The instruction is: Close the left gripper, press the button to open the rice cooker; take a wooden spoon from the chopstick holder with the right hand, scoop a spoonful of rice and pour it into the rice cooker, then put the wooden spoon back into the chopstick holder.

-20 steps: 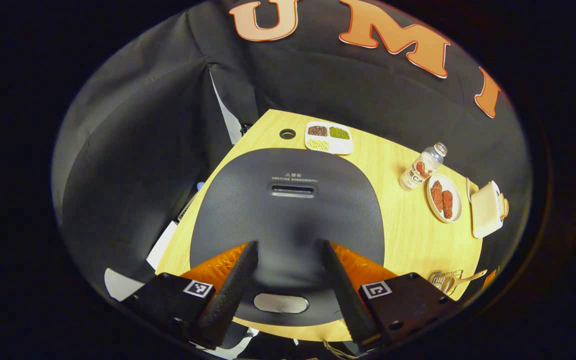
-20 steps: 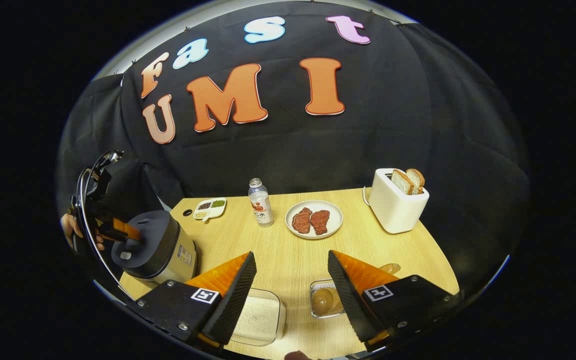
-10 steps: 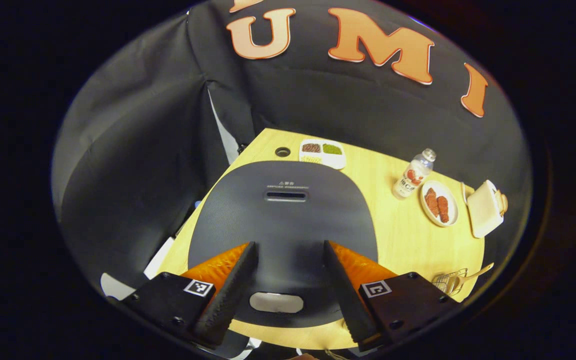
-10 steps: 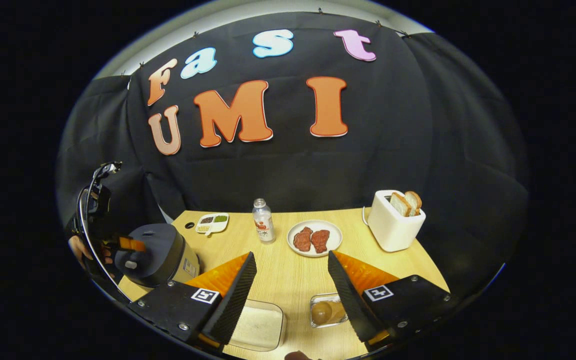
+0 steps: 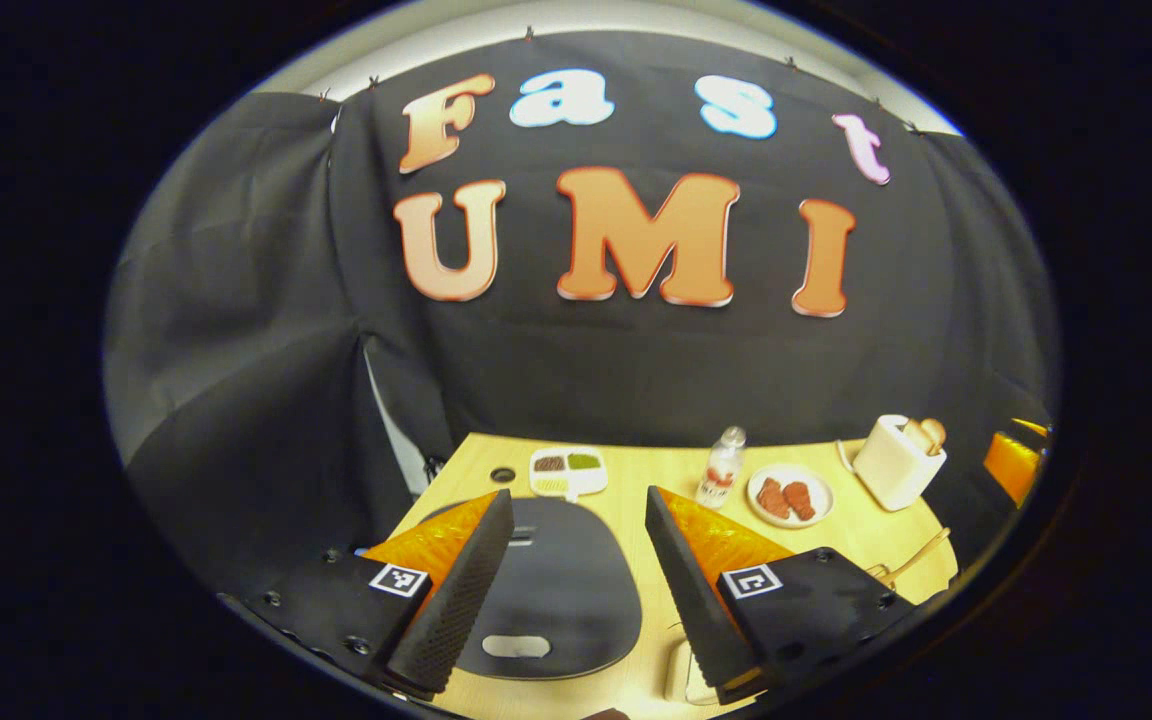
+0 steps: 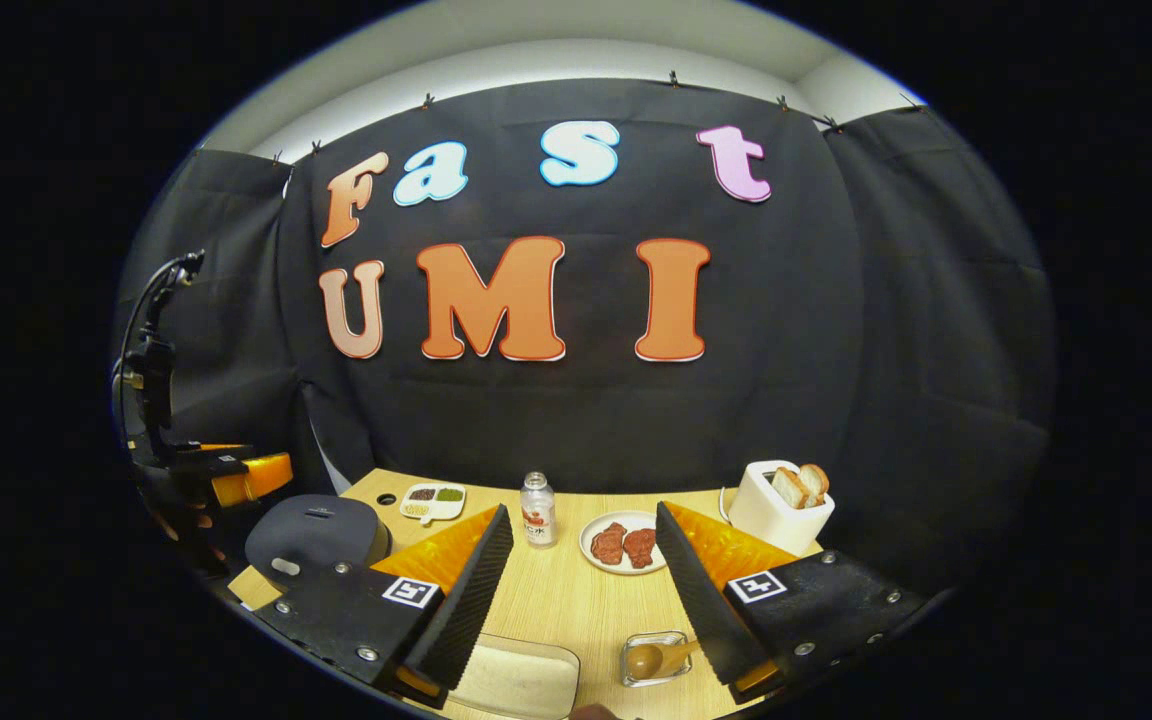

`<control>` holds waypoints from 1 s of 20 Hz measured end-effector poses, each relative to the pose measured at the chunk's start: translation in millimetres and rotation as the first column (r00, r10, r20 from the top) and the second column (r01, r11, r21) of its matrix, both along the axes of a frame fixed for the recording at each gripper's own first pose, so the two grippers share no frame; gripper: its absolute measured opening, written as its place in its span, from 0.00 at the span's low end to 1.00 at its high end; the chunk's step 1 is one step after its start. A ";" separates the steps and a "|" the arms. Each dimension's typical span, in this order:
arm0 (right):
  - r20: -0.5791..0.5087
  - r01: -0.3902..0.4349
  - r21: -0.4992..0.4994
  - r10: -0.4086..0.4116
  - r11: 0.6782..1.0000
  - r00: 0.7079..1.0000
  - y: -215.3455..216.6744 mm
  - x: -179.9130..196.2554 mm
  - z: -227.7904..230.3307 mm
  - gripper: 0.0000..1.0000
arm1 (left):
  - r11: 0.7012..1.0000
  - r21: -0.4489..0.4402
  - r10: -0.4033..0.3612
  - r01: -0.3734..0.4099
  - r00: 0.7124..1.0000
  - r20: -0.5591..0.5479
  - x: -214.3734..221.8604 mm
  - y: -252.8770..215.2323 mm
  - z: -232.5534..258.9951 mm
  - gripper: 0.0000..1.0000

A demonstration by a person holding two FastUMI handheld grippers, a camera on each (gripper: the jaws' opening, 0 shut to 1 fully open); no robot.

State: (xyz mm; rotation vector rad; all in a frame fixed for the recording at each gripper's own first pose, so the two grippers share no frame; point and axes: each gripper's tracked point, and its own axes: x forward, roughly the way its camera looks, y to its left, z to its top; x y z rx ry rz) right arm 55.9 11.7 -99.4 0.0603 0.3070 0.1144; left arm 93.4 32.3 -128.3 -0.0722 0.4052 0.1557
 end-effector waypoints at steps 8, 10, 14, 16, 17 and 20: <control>0.181 0.009 -0.046 0.000 0.999 0.983 13.7 -4.9 61.9 0.85 | 0.994 0.048 -0.105 0.096 0.957 0.270 -16.0 -16.5 63.0 0.91; 0.219 0.008 -0.050 0.003 0.999 0.976 15.1 -6.8 71.0 0.90 | 0.992 0.067 -0.125 0.110 0.949 0.291 -21.5 -19.4 64.6 0.92; 0.281 0.005 -0.045 0.008 0.999 0.960 11.3 -10.4 84.7 0.90 | 0.987 0.095 -0.155 0.131 0.933 0.324 -31.9 -26.3 61.7 0.91; 0.303 -0.005 -0.035 0.016 0.999 0.953 9.9 -9.9 87.8 0.90 | 0.986 0.090 -0.160 0.137 0.926 0.343 -34.9 -28.7 64.6 0.91; 0.310 -0.007 -0.035 0.018 0.999 0.951 8.2 -10.9 86.8 0.90 | 0.987 0.086 -0.159 0.137 0.922 0.352 -36.3 -28.5 65.5 0.91; 0.316 -0.008 -0.040 0.020 0.999 0.949 5.6 -8.8 84.2 0.90 | 0.989 0.077 -0.148 0.128 0.920 0.364 -39.6 -26.5 64.9 0.90</control>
